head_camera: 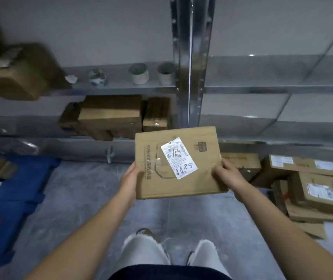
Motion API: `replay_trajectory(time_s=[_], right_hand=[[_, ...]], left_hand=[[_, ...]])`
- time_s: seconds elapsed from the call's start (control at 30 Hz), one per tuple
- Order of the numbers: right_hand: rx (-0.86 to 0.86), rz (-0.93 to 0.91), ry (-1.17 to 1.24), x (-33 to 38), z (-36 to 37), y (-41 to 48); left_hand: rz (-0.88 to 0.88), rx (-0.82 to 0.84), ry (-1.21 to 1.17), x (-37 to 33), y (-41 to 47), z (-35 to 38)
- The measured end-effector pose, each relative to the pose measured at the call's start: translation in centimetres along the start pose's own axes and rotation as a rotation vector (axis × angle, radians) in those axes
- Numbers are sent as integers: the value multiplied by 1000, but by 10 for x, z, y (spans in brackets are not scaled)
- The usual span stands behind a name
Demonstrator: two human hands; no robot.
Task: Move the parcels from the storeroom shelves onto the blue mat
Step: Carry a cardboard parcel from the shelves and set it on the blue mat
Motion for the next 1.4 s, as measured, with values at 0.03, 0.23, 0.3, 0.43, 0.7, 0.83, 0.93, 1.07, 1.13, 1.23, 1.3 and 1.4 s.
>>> replay_trajectory(time_s=[0.03, 0.23, 0.3, 0.43, 0.7, 0.83, 0.93, 1.07, 1.13, 1.23, 1.3, 1.4], right_hand=[[38, -22, -24, 12, 11, -5], [231, -195, -138, 87, 112, -34], [288, -256, -205, 110, 150, -45], [430, -380, -347, 160, 250, -76], [645, -458, -399, 220, 478, -168], [727, -502, -465, 235, 575, -201], [742, -499, -534, 239, 630, -215], [769, -535, -571, 244, 689, -221], [801, -510, -584, 250, 721, -220], [807, -501, -617, 257, 773, -213], [826, -502, -639, 264, 813, -206], [861, -486, -676, 277, 878, -188]], left_hand=[[11, -43, -21, -6, -3, -18], [75, -264, -163, -34, -17, -144], [46, -338, -250, -31, -24, -186], [-2, -407, -413, -22, -35, -281], [59, -668, -661, -17, -45, -480], [60, -782, -681, -4, -44, -565], [30, -805, -701, 2, -37, -610], [-1, -801, -762, 5, -19, -652], [-6, -813, -795, 6, -5, -673], [-28, -859, -837, 4, 18, -701], [-40, -897, -852, 1, 39, -726], [-42, -896, -825, -8, 79, -764]])
Point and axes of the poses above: each hand's wrist, its own y-axis towards the middle knuckle, its own z-axis out of the palm, x = y × z, the point moved 4 cm from there along y, towards the middle knuckle, and after that the axes turned 8 degrees about -x, right-handed, at the moved point
